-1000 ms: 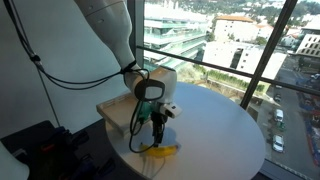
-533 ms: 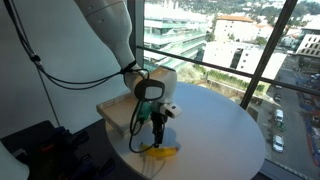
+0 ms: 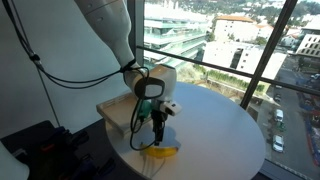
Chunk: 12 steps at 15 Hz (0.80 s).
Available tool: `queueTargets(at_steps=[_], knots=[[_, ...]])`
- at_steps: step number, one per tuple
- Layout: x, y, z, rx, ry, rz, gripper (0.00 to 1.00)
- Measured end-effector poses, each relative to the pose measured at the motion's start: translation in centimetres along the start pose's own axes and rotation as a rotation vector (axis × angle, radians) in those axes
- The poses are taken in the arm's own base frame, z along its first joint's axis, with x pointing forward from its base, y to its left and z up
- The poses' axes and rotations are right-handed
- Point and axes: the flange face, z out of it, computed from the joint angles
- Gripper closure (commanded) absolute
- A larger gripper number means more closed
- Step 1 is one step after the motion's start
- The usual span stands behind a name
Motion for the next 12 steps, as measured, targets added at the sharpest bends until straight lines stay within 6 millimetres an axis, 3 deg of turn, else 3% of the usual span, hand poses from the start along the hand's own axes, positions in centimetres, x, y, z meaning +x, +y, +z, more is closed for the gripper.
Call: queueTargets(at_steps=[12], knots=[[-0.7, -1.8, -3.6, 0.020, 0.011, -0.032, 0.00]])
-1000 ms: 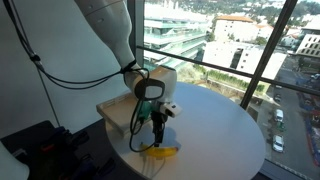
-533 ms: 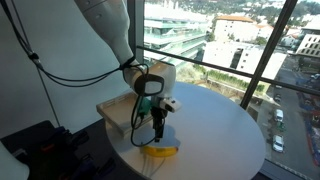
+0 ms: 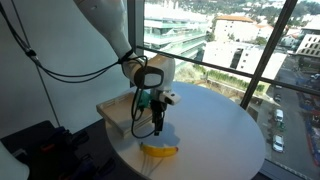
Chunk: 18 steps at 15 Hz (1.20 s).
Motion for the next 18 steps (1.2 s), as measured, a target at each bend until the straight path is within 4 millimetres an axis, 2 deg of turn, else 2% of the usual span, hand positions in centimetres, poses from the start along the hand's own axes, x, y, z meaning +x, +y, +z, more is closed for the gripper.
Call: queueTargets(at_steps=[18], knots=[[-1.4, -2.5, -5.4, 0.013, 0.028, -0.070, 0.00]])
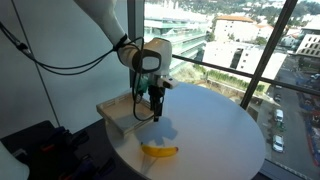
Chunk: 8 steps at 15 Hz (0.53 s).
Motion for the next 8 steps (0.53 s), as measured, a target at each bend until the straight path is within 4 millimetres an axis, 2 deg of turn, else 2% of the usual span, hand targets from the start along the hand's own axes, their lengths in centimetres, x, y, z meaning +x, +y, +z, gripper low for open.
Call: queueTargets(at_steps=[8], knots=[[-0.7, -1.9, -2.8, 0.016, 0.039, -0.051, 0.00]])
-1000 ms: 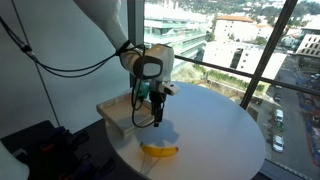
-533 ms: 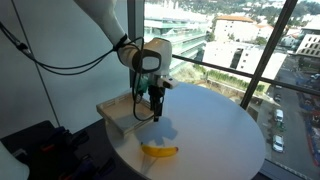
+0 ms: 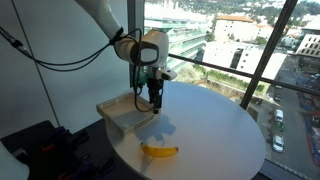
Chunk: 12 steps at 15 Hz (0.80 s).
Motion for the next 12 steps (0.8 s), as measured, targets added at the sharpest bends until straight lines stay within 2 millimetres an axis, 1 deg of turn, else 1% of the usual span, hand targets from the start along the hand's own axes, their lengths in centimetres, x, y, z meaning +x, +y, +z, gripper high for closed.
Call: queueTargets(at_steps=[12], knots=[[-2.1, -4.2, -3.8, 0.037, 0.022, -0.090, 0.00]])
